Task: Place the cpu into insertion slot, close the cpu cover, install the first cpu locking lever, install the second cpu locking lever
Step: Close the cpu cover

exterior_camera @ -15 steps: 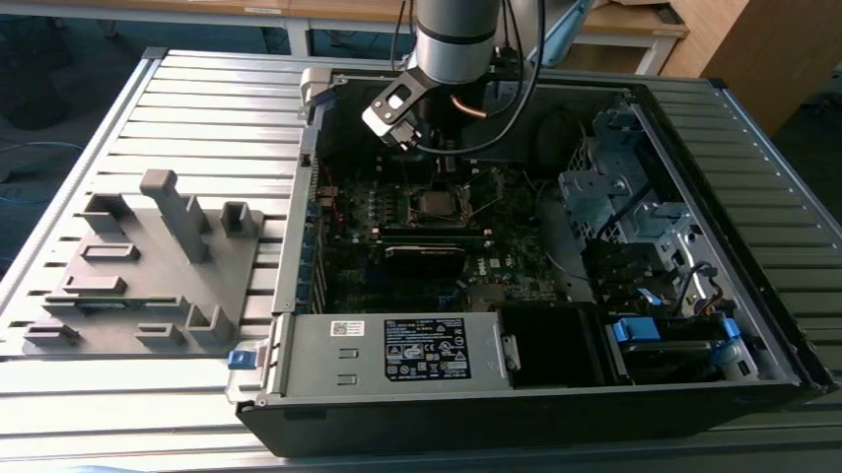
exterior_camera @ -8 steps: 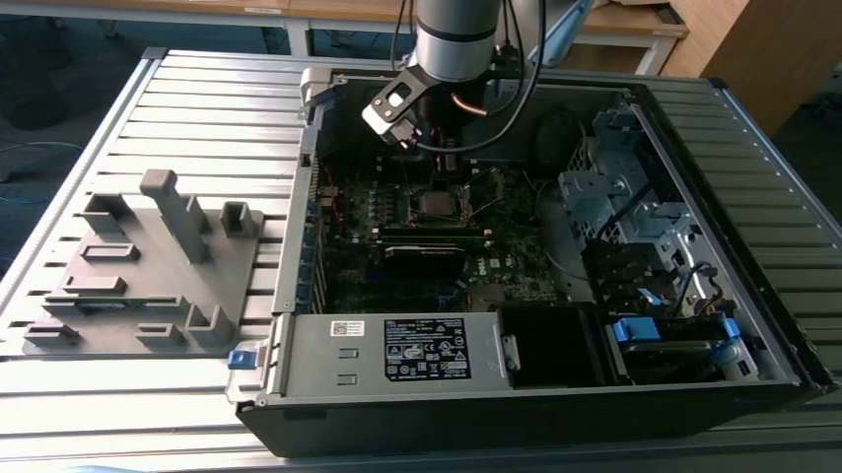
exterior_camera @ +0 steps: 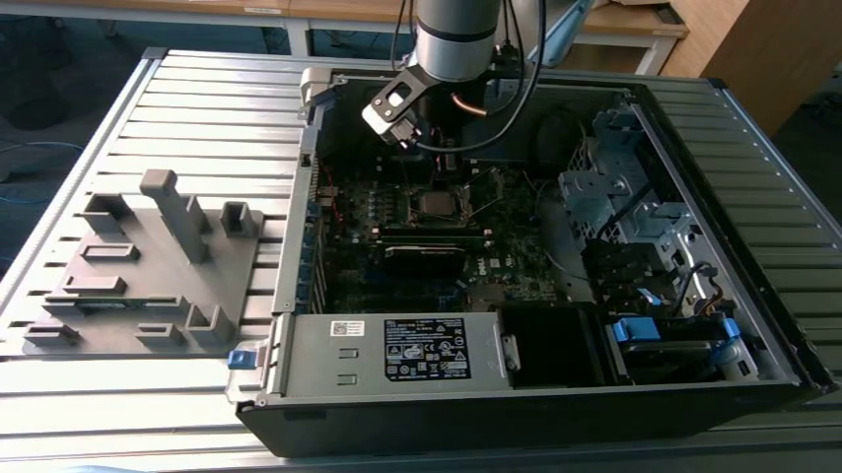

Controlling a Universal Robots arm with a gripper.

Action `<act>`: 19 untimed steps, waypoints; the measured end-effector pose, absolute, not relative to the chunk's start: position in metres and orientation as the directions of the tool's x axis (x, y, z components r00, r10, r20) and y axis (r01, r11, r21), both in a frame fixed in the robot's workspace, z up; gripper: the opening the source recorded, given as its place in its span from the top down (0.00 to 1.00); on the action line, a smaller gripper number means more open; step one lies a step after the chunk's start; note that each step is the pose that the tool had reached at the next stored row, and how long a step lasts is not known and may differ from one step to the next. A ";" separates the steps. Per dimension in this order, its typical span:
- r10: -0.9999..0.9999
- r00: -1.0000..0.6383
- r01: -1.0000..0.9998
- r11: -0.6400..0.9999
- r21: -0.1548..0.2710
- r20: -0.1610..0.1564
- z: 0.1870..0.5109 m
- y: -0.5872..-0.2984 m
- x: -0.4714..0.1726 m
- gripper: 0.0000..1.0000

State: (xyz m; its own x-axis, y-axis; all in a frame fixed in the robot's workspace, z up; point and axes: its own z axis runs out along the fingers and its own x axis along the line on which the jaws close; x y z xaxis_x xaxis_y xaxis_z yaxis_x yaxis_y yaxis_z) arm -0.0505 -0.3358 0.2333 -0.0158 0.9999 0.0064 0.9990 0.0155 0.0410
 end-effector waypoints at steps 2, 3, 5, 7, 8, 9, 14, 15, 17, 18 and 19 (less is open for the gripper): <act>1.000 -0.016 0.999 0.015 0.041 0.006 0.234 -0.336 -0.051 0.89; 1.000 -0.016 0.999 0.016 0.041 0.006 0.234 -0.336 -0.051 0.89; 1.000 -0.016 0.999 0.015 0.041 0.006 0.235 -0.336 -0.051 0.89; 1.000 -0.016 0.999 0.016 0.041 0.006 0.235 -0.336 -0.051 0.89; 1.000 -0.016 0.999 0.015 0.041 0.006 0.236 -0.336 -0.051 0.89; 1.000 -0.016 0.999 0.015 0.041 0.006 0.236 -0.336 -0.051 0.89; 1.000 -0.016 0.999 0.016 0.041 0.006 0.237 -0.336 -0.051 0.89; 1.000 -0.016 0.999 0.015 0.041 0.006 0.237 -0.336 -0.051 0.89; 1.000 -0.016 0.999 0.015 0.041 0.006 0.237 -0.336 -0.051 0.89; 1.000 -0.016 0.999 0.016 0.041 0.006 0.237 -0.336 -0.051 0.89; 1.000 -0.016 0.999 0.015 0.041 0.006 0.237 -0.336 -0.051 0.89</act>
